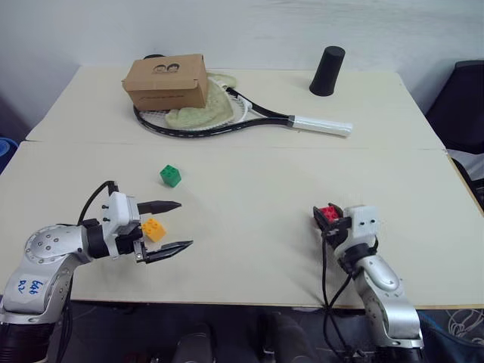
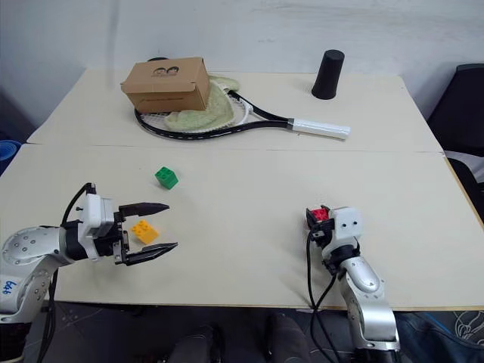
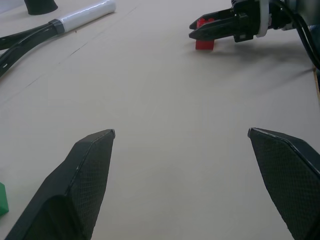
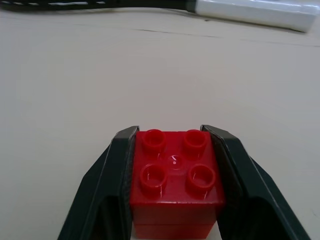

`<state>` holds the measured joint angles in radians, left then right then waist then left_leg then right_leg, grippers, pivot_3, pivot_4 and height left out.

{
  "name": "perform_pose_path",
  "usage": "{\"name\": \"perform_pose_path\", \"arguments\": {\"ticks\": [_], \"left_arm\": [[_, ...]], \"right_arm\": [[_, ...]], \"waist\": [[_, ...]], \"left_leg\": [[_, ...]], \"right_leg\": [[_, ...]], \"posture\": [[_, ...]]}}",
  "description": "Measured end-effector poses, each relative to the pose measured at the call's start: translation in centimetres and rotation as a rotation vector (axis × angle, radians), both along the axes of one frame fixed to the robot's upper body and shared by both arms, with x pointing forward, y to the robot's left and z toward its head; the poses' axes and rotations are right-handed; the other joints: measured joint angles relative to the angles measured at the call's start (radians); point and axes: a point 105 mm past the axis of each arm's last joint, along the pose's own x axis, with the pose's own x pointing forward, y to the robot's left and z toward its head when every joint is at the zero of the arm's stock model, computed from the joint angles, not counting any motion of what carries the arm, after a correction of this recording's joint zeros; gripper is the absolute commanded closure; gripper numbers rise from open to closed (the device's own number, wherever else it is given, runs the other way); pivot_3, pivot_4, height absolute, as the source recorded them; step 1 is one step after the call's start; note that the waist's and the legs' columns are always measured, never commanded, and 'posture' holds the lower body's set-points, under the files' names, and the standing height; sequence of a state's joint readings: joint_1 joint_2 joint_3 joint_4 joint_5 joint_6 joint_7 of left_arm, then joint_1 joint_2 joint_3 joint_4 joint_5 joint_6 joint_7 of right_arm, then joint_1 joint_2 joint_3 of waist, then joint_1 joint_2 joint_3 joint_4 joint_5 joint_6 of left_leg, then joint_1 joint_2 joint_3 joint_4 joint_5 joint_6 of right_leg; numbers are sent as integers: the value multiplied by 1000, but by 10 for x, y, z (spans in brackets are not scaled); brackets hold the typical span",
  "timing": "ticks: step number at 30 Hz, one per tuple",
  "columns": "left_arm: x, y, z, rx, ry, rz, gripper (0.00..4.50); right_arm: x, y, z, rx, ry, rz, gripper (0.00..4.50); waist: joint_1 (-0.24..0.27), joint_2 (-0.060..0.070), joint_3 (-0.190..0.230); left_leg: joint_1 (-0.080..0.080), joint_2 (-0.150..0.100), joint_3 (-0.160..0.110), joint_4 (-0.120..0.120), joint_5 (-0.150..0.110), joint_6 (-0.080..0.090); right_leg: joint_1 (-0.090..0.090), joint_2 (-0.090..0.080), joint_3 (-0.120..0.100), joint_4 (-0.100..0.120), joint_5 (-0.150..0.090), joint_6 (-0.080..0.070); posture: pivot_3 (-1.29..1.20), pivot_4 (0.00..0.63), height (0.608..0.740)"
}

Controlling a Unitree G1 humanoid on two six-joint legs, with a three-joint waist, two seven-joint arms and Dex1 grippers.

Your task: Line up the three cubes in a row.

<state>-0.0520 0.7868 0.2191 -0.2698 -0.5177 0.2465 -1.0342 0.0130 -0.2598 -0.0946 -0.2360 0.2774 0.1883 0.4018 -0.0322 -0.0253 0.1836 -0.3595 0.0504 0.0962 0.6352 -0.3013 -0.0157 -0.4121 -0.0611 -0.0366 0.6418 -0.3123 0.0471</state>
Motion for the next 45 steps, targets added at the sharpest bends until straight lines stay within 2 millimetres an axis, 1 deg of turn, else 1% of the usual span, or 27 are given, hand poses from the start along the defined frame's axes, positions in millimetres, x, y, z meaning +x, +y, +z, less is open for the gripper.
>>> {"name": "perform_pose_path", "arguments": {"ticks": [1,4,6,8,10,12,15,18,23,25,27,29,31,32,34,36,37,39,40,41,42,43,45], "left_arm": [[0,1,0,1,-2,7,0],[-1,8,-2,4,2,39,0],[-1,12,-3,4,2,52,0],[-2,15,-5,5,4,63,0],[-2,19,-9,4,15,78,0],[-3,21,-10,4,21,88,0],[-5,22,-13,5,30,98,0],[-9,19,-14,11,33,91,0],[-11,23,-12,13,23,116,0],[-13,26,-15,14,33,123,0],[-13,31,-13,15,22,143,0],[-12,39,-8,13,-5,187,0],[-13,51,-4,9,-26,249,0],[-18,58,-6,8,-15,278,0],[-29,76,-10,2,21,349,0],[-42,97,-11,-15,48,443,0],[-48,110,-13,-20,60,494,0],[-64,144,-18,-33,94,636,0],[-71,154,-21,-40,109,683,0],[-81,169,-26,-54,133,752,0],[-90,180,-31,-72,150,808,0],[-96,187,-36,-85,164,845,0],[-103,195,-41,-113,167,902,0]], "right_arm": [[-3,7,6,-26,-27,104,2983],[-17,46,28,-208,-90,571,2983],[-22,71,39,-273,-95,816,2983],[-24,85,37,-305,-66,953,2983],[-22,94,28,-331,-9,1051,2983],[-18,95,19,-358,29,1092,2983],[-12,95,8,-384,39,1135,2983],[-9,89,-4,-403,49,1153,2983],[-8,88,-4,-420,1,1191,2983],[-8,90,-5,-415,-15,1194,2275],[-8,95,-3,-399,-51,1194,1884],[-8,98,3,-372,-86,1189,1136],[-5,93,14,-335,-130,1163,496],[-5,91,23,-322,-163,1156,152],[-10,84,45,-291,-233,1144,70],[-15,74,58,-268,-270,1121,70],[-17,69,60,-258,-274,1113,70],[-24,55,60,-197,-283,1079,70],[-26,50,59,-176,-281,1067,70],[-29,40,54,-168,-276,1046,70],[-31,33,49,-173,-265,1022,70],[-31,28,47,-171,-261,997,70],[-30,20,45,-158,-253,952,70]], "waist": [[-1,0,0],[-11,0,1],[-13,0,1],[-11,0,0],[-7,0,1],[0,0,1],[4,0,1],[3,0,1],[2,0,1],[1,0,1],[-2,0,1],[-3,0,1],[-2,0,1],[-3,0,1],[-6,0,1],[-4,0,1],[-3,0,1],[-1,0,1],[0,0,1],[1,0,1],[1,0,1],[1,0,1],[2,0,1]], "left_leg": [[0,0,0,0,0,0],[2,1,1,1,0,1],[2,1,0,1,0,1],[2,1,-1,1,0,1],[1,1,-1,1,0,1],[0,1,-1,3,-1,1],[-3,1,-1,10,-3,3],[-7,1,-2,14,-4,4],[-6,2,-3,13,-4,3],[-7,2,-3,13,-4,3],[-7,3,-3,13,-4,3],[-7,3,-3,13,-4,3],[-7,2,-3,13,-4,3],[-8,2,-3,13,-5,2],[-8,3,-3,13,-5,2],[-9,4,-4,13,-6,2],[-8,4,-4,12,-6,1],[-8,4,-5,12,-6,1],[-8,4,-5,13,-6,1],[-8,4,-5,13,-6,2],[-8,4,-5,13,-6,2],[-8,4,-5,13,-6,2],[-8,4,-5,13,-6,2]], "right_leg": [[0,0,0,0,0,0],[1,1,1,0,0,0],[1,2,0,1,0,0],[0,2,-1,1,-1,-1],[0,1,-1,1,-1,-1],[0,0,-1,1,-1,-1],[0,-1,-2,1,0,0],[-1,-1,-3,1,0,1],[-1,-1,-4,2,0,1],[-1,-1,-4,2,0,1],[-2,-1,-4,2,0,1],[-2,-1,-4,2,0,1],[-2,-1,-4,2,0,1],[-2,-1,-4,2,0,1],[-3,-1,-4,1,0,1],[-2,-1,-6,0,0,0],[-2,-1,-7,0,0,0],[-2,-1,-8,0,-1,-1],[-2,-1,-8,0,-1,-1],[-2,-1,-7,-1,-1,-1],[-1,-2,-7,-1,-1,-1],[-1,-2,-7,-1,-1,-1],[-1,-2,-7,0,-1,-1]], "posture": [[0,150,740],[0,150,740],[0,150,740],[0,150,740],[0,150,740],[0,150,740],[0,150,740],[0,150,740],[0,150,740],[0,150,740],[0,150,740],[0,150,740],[0,150,740],[0,150,740],[0,150,740],[0,150,740],[0,150,740],[0,150,740],[0,150,740],[0,150,740],[0,150,740],[0,150,740],[0,150,740]]}}
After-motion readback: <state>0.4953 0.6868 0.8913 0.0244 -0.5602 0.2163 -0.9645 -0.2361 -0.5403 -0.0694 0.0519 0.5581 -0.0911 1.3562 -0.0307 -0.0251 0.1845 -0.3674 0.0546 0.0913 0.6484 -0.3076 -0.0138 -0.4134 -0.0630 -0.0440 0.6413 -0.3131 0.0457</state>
